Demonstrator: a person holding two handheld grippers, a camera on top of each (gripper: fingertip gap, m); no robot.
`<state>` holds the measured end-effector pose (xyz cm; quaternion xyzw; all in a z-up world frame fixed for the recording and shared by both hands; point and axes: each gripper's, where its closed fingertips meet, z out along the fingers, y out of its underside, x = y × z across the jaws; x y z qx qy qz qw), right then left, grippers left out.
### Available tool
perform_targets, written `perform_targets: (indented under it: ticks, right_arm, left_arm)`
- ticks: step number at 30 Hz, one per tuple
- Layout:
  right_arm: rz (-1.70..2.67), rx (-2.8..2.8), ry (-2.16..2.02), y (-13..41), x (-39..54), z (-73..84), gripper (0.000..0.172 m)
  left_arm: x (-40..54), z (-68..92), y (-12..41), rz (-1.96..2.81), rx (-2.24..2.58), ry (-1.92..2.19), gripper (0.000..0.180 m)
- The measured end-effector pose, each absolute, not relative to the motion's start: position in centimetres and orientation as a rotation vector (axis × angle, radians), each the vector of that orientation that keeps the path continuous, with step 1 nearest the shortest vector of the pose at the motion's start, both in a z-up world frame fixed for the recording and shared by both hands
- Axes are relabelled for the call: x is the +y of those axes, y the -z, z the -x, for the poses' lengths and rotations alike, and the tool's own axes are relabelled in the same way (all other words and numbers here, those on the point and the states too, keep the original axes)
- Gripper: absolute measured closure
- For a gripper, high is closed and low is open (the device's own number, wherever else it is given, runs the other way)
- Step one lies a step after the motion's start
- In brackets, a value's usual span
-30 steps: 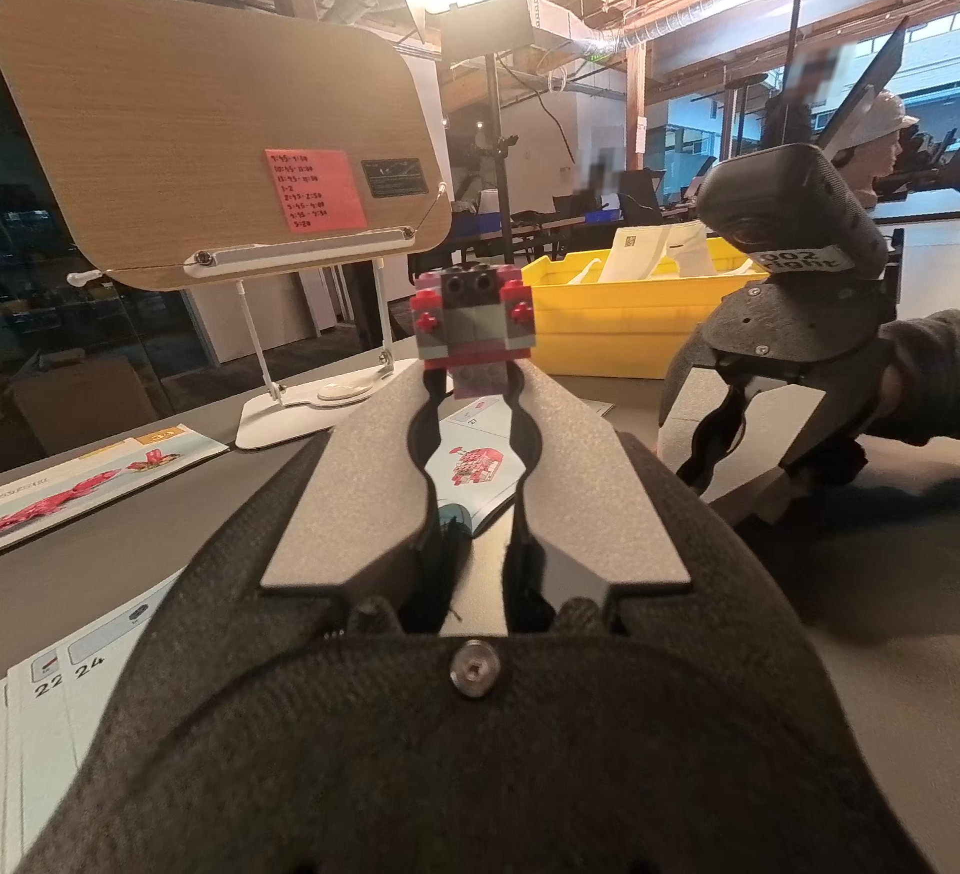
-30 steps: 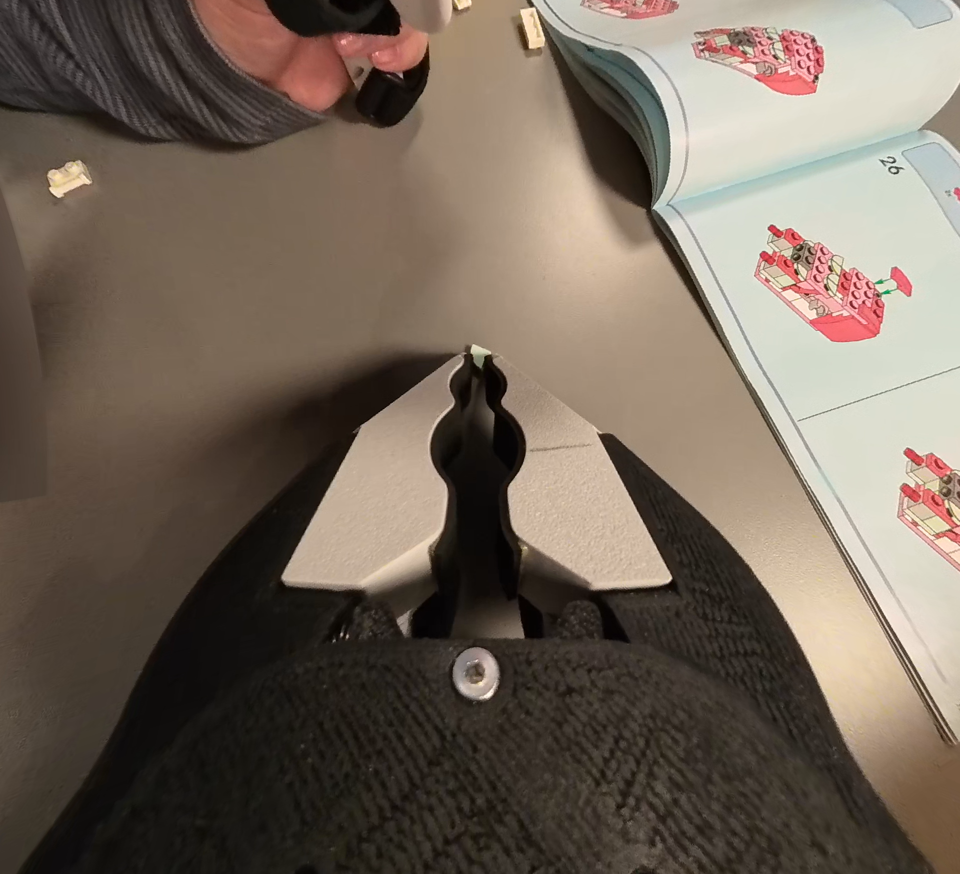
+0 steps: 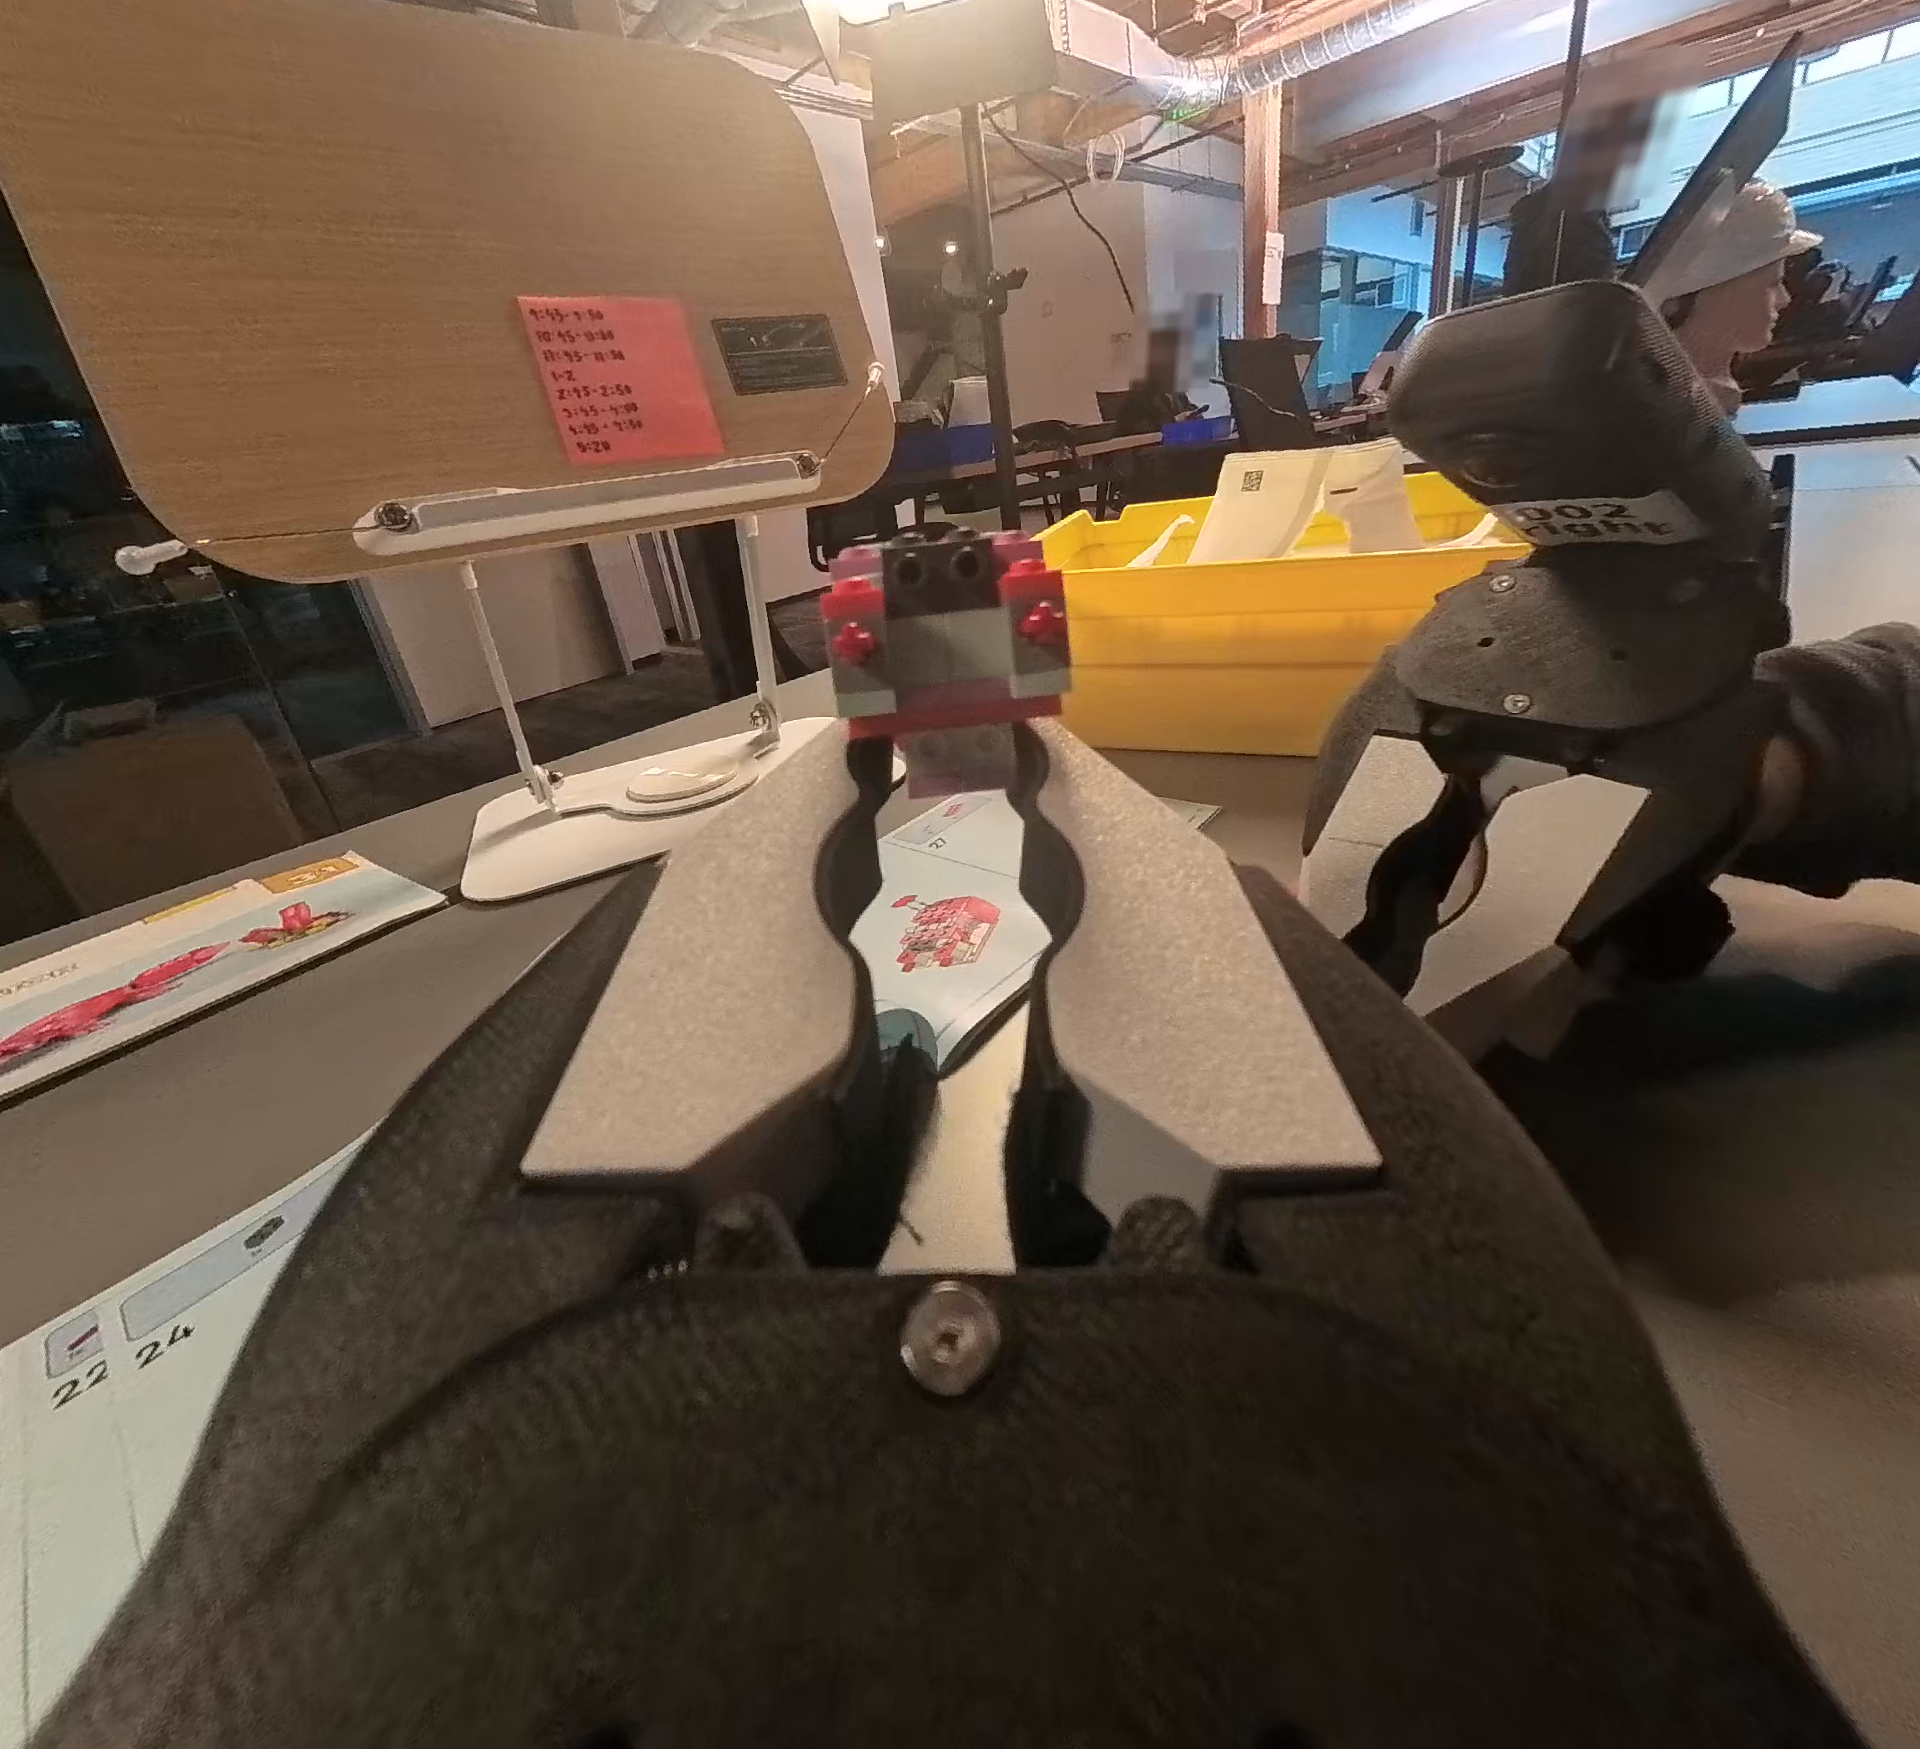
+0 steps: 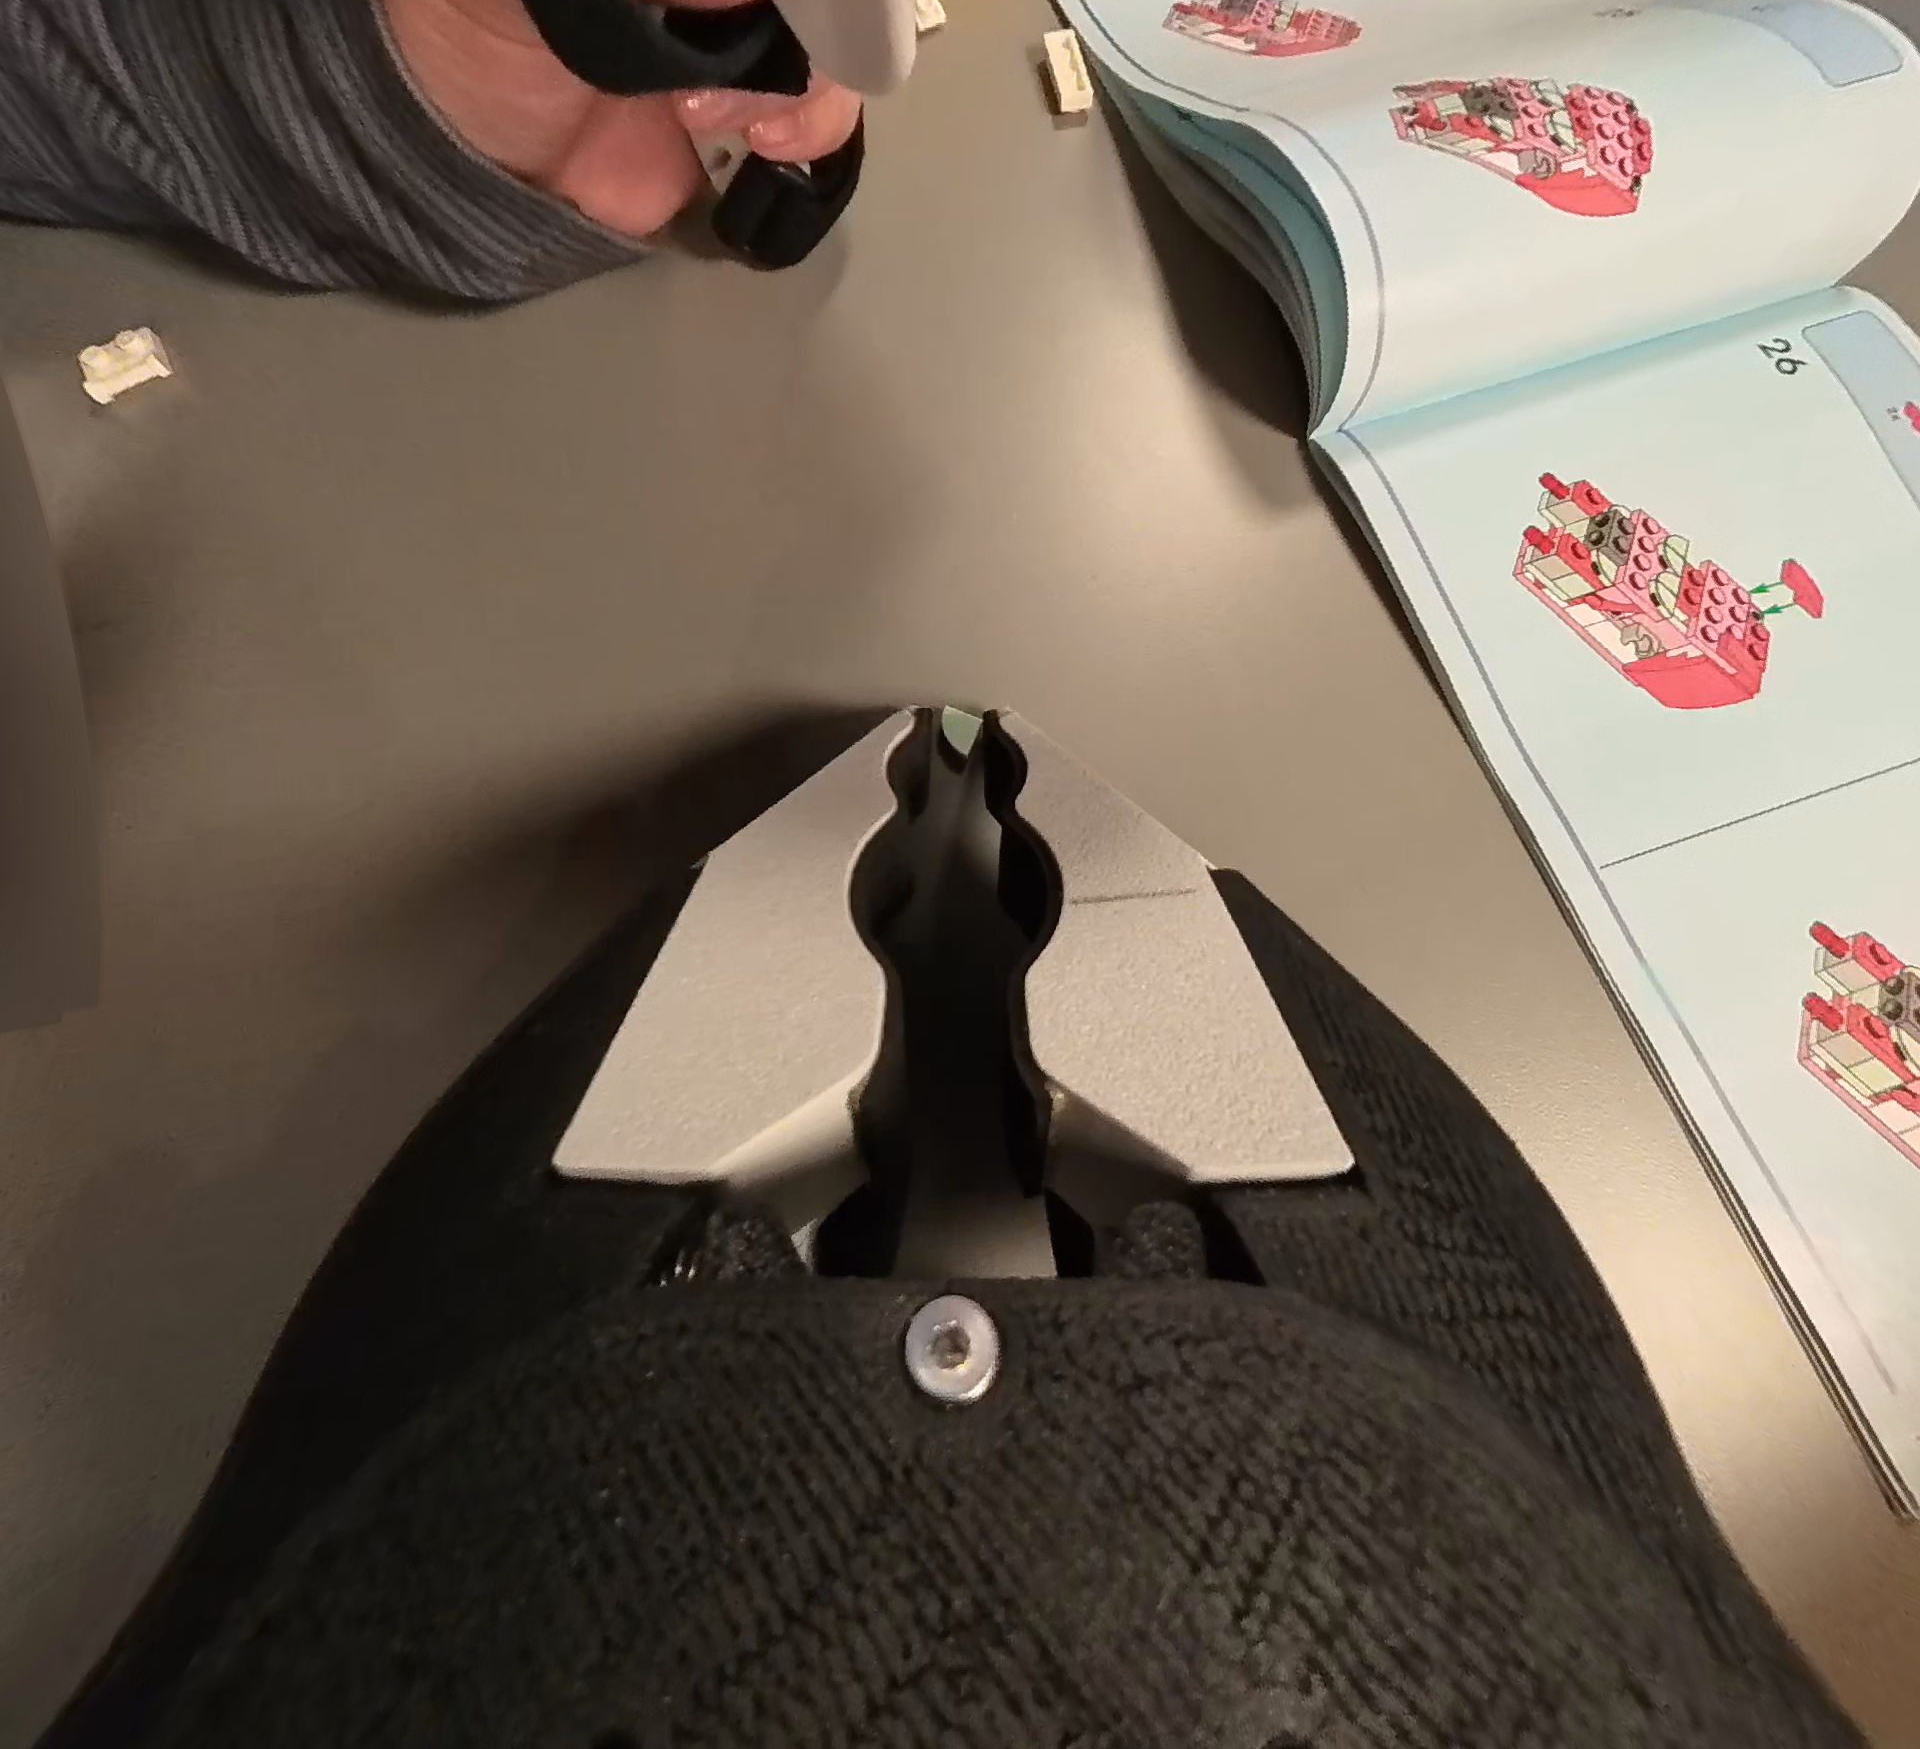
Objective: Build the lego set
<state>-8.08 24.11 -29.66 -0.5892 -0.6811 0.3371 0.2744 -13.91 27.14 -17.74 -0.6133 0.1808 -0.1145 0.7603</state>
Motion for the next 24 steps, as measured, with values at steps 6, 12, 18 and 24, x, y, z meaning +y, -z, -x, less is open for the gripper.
perform_targets:
  ticks: [6,12,18,24]
  right_arm:
    - [1.582,-1.825,-0.884,29.7,24.3,8.1,0.166]
    - [1.569,-1.84,-0.892,29.7,24.0,8.0,0.167]
    - [1.491,-1.696,-0.874,26.4,26.4,8.1,0.167]
    - [1.14,-1.615,-1.021,15.3,24.0,11.0,0.167]
  left_arm:
    - [27.1,13.9,17.7,1.335,0.395,0.248,0.16]
    - [27.1,13.9,17.7,1.33,0.393,0.246,0.16]
    - [27.2,13.7,17.9,1.348,0.402,0.284,0.16]
    - [27.2,13.5,17.9,1.348,0.413,0.287,0.161]
